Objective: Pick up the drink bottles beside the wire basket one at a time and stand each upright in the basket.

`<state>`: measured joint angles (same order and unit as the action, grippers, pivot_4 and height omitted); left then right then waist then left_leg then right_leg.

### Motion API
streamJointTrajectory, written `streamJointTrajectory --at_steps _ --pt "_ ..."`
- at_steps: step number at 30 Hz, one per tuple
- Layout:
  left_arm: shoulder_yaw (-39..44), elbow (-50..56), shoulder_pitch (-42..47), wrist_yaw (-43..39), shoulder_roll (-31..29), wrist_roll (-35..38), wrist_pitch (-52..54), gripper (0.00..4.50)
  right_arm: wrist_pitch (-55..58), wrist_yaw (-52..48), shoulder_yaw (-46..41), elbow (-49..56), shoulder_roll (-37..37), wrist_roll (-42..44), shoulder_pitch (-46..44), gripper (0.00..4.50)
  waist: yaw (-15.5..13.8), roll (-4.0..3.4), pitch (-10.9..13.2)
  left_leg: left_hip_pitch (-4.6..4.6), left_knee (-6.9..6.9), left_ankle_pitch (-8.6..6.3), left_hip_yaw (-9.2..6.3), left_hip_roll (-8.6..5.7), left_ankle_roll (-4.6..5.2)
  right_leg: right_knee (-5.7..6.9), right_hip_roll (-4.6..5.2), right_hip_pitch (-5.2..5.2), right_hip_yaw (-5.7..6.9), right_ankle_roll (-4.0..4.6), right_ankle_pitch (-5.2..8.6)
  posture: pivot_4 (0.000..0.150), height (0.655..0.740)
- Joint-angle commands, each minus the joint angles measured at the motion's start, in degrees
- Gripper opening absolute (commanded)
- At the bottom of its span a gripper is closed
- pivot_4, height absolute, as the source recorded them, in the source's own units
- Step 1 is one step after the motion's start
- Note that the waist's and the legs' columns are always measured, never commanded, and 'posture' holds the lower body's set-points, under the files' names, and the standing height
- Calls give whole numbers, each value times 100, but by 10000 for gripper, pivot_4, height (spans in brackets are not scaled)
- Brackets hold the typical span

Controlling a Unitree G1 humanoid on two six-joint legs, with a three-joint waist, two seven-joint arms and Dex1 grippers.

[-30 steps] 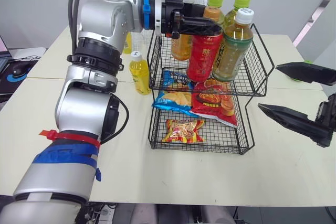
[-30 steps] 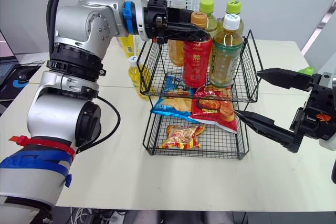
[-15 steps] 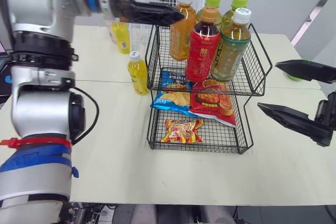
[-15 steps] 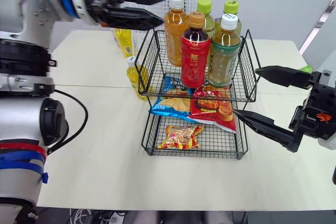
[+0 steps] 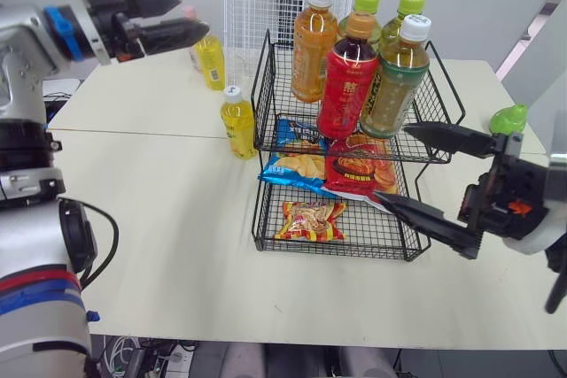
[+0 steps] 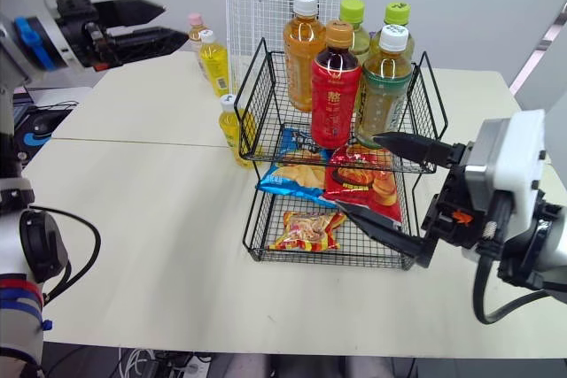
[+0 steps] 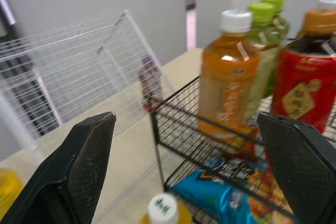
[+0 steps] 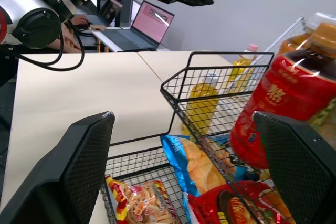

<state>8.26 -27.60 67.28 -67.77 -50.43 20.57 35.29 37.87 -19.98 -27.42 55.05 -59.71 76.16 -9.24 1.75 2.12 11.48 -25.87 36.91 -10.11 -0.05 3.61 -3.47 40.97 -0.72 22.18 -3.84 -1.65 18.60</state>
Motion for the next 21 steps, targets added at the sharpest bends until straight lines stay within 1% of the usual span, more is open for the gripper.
streamJointTrajectory --at_steps 1,7,12,14,18,21 --pt "270 89 -363 296 -36 -19 -393 44487 -212 281 195 398 130 -252 138 45000 -7 1 0 0 2 0 -4 1 0 3 0 0 4 1 0 1500 7360" --pt "308 130 -1117 882 475 -85 -1112 44487 -275 582 576 494 152 -353 111 45000 -21 6 -5 1 5 0 -5 -1 0 4 3 -5 7 1 -1 1500 7360" --pt "255 406 -1425 1447 1123 -56 -1155 44487 -309 762 785 495 79 -309 -3 45000 -25 8 -5 0 4 0 -7 -1 0 3 3 -6 8 1 -2 1500 7360" --pt "154 411 -1469 1912 1399 -292 -1353 44487 -306 804 833 494 53 -297 -53 45000 -26 9 -6 0 4 0 -6 -2 0 3 3 -6 8 1 -2 1500 7360" --pt "140 496 -1483 2827 1912 -515 -1480 44487 -286 845 883 484 15 -270 -119 45000 -21 10 -6 1 4 0 -6 -2 0 4 2 -7 5 0 -3 1500 7360" --pt "59 510 -1547 3326 2239 -706 -1594 44487 -291 866 930 470 -6 -242 -172 45000 -20 10 -7 1 3 0 -4 -2 0 3 2 -6 4 0 -3 1500 7360"
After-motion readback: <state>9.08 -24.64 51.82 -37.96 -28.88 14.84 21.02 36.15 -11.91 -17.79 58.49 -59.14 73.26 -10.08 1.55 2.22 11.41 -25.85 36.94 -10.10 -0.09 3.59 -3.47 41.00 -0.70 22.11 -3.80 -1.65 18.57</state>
